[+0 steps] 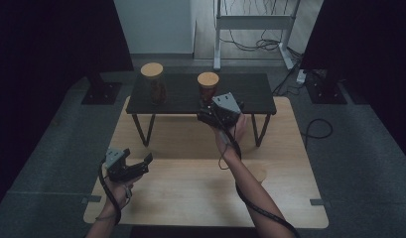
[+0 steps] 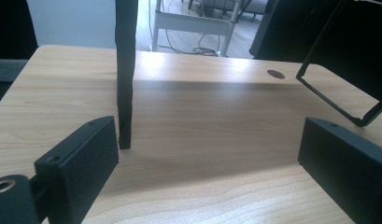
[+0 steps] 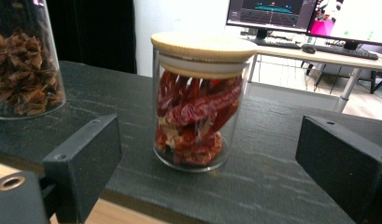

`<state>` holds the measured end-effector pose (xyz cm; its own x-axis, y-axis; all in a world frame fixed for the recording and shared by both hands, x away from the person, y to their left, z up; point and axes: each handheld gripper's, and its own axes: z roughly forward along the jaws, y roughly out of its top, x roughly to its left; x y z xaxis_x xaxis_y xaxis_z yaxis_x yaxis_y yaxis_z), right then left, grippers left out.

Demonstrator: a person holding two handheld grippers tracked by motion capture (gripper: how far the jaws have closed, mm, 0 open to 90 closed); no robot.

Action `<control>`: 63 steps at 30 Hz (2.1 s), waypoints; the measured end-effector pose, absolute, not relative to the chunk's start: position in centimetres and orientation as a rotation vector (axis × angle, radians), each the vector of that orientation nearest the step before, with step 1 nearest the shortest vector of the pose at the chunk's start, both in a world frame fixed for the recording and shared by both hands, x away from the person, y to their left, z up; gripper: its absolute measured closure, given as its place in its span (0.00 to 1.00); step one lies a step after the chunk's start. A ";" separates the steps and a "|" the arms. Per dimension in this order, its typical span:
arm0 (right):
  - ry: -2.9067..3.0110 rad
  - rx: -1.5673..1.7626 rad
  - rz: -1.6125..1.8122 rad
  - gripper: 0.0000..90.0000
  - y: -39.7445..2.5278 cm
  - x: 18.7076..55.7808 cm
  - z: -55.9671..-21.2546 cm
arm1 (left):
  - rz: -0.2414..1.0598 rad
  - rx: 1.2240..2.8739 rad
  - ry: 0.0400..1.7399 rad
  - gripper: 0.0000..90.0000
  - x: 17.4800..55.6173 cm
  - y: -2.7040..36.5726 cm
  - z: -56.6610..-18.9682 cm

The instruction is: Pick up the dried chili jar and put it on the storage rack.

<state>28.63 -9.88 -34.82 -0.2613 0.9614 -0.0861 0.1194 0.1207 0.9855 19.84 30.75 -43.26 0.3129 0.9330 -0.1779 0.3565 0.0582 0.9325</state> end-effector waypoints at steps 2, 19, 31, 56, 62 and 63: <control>1.548 1.093 1.249 0.07 -10.1 28.2 -35.0 | 0.673 1.508 1.237 0.05 19.8 30.7 -43.3; 1.566 1.087 1.255 0.08 -11.4 25.1 -36.9 | 0.672 1.518 1.235 0.05 19.9 30.5 -43.3; 1.596 1.124 1.253 0.07 -12.5 23.2 -38.8 | 0.672 1.524 1.238 0.05 19.9 30.4 -43.5; 1.714 1.165 1.222 0.08 -14.4 20.2 -41.9 | 0.672 1.535 1.248 0.05 20.0 30.2 -43.6; 1.746 1.180 1.198 0.08 -14.4 20.3 -42.4 | 0.671 1.535 1.252 0.05 20.1 30.3 -43.7; 1.747 1.182 1.197 0.08 -14.4 20.3 -42.4 | 0.672 1.535 1.251 0.05 20.0 30.3 -43.7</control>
